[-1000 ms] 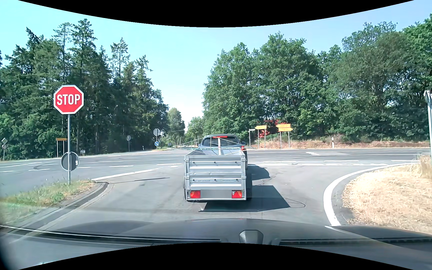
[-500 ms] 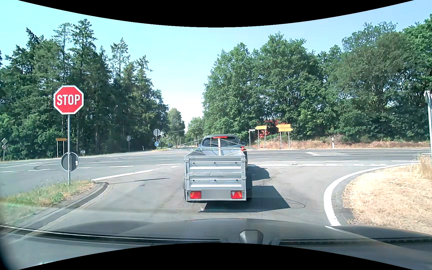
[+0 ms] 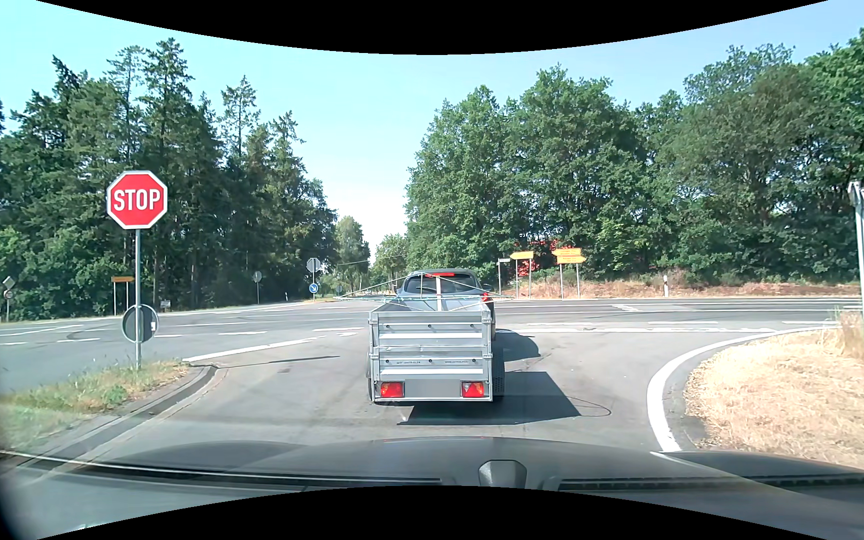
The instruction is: Follow the waypoints while adhering to traffic rules and regulations
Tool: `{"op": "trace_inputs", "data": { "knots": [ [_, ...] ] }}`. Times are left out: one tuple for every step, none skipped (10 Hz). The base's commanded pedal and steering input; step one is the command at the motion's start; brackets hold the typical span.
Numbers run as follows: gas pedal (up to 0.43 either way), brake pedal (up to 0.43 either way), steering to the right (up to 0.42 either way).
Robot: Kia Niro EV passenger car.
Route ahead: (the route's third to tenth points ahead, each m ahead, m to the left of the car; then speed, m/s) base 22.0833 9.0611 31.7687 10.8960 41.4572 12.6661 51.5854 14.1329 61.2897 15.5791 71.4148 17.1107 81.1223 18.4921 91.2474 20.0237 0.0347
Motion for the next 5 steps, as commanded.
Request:
{"op": "trace_inputs", "data": {
  "knots": [
    [0.0,0.287,0.009],
    [0.0,0.287,0.009],
    [0.0,0.287,0.009],
    [0.0,0.287,0.009],
    [0.0,0.293,0.009]
  ]
}}
